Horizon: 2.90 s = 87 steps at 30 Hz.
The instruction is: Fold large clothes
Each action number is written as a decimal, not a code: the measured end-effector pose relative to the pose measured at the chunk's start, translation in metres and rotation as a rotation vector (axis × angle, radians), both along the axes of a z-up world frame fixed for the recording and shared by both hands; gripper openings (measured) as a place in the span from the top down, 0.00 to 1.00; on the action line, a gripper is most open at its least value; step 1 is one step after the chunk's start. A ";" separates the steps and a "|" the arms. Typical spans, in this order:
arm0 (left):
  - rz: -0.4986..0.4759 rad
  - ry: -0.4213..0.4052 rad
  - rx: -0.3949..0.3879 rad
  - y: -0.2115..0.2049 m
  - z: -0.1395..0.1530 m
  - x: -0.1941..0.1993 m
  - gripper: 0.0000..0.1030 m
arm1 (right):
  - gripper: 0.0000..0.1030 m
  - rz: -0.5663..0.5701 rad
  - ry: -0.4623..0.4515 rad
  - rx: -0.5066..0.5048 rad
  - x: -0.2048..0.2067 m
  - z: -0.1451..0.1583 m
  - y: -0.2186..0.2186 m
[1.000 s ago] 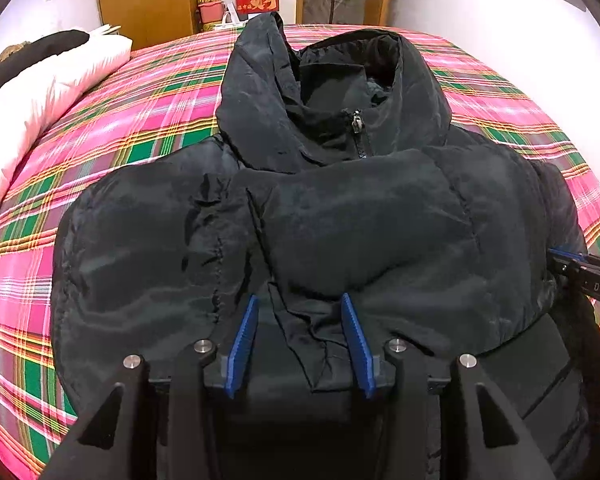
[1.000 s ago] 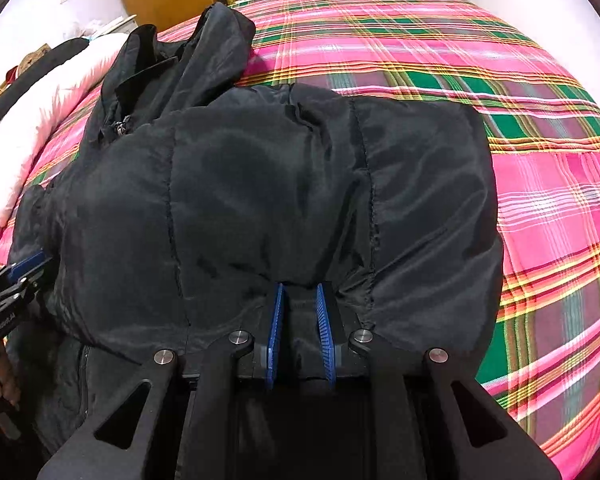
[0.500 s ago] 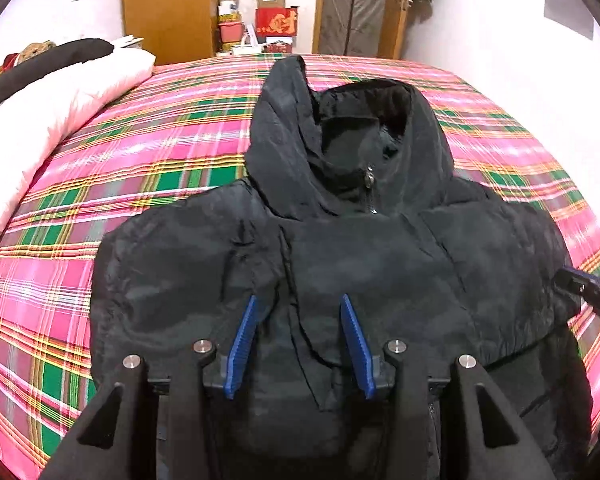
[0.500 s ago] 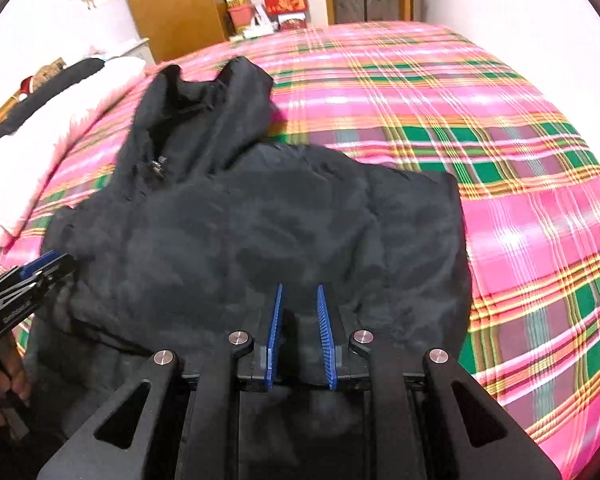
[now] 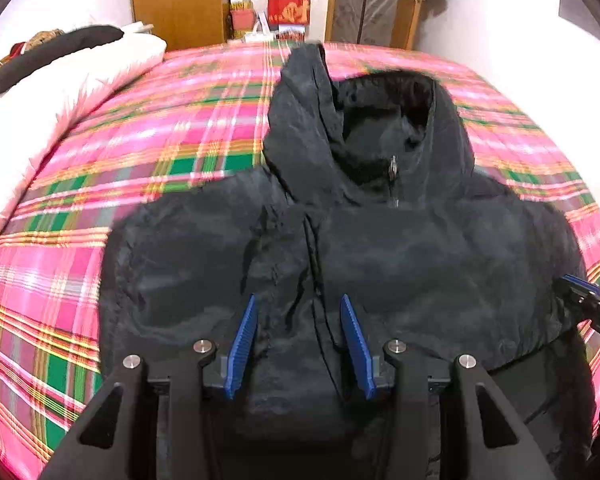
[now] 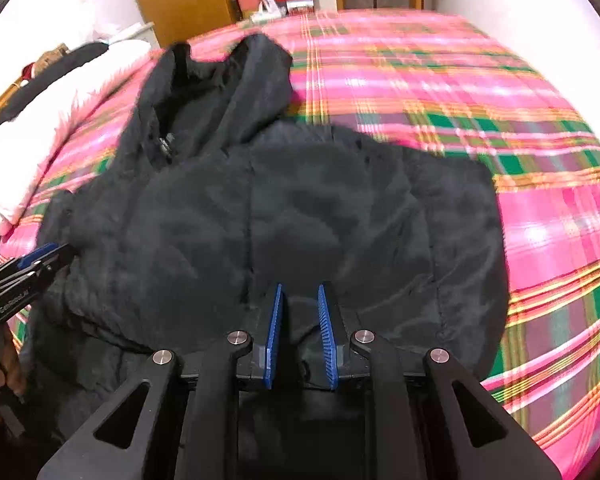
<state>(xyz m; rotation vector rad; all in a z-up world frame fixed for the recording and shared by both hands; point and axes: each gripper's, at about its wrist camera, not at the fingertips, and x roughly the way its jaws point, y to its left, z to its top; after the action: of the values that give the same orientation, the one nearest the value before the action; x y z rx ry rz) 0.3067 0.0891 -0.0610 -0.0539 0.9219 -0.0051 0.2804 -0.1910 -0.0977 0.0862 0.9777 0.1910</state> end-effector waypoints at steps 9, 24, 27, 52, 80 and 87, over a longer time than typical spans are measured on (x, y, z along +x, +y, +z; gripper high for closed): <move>0.154 0.006 0.085 0.040 -0.004 0.007 0.55 | 0.80 0.076 0.030 -0.008 0.014 -0.016 0.033; 0.150 -0.006 -0.002 0.049 0.005 0.010 0.55 | 0.49 0.085 -0.060 0.056 0.022 0.021 0.027; 0.136 -0.032 -0.034 0.049 0.017 0.022 0.55 | 0.49 0.087 -0.053 0.031 0.043 0.025 0.029; 0.010 0.025 -0.064 0.030 -0.016 0.249 0.70 | 0.80 0.033 0.017 -0.056 0.265 0.003 0.056; 0.041 -0.133 -0.306 0.056 0.049 -0.015 0.95 | 0.93 -0.005 -0.033 0.204 0.009 0.044 -0.005; 0.140 -0.043 -0.291 0.079 0.030 -0.071 0.95 | 0.90 -0.004 0.054 0.208 -0.027 0.018 -0.010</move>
<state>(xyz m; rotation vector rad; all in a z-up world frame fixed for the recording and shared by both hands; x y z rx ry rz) 0.2362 0.1678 -0.0307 -0.3871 0.8675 -0.0106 0.2538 -0.2009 -0.0793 0.2848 1.0094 0.2880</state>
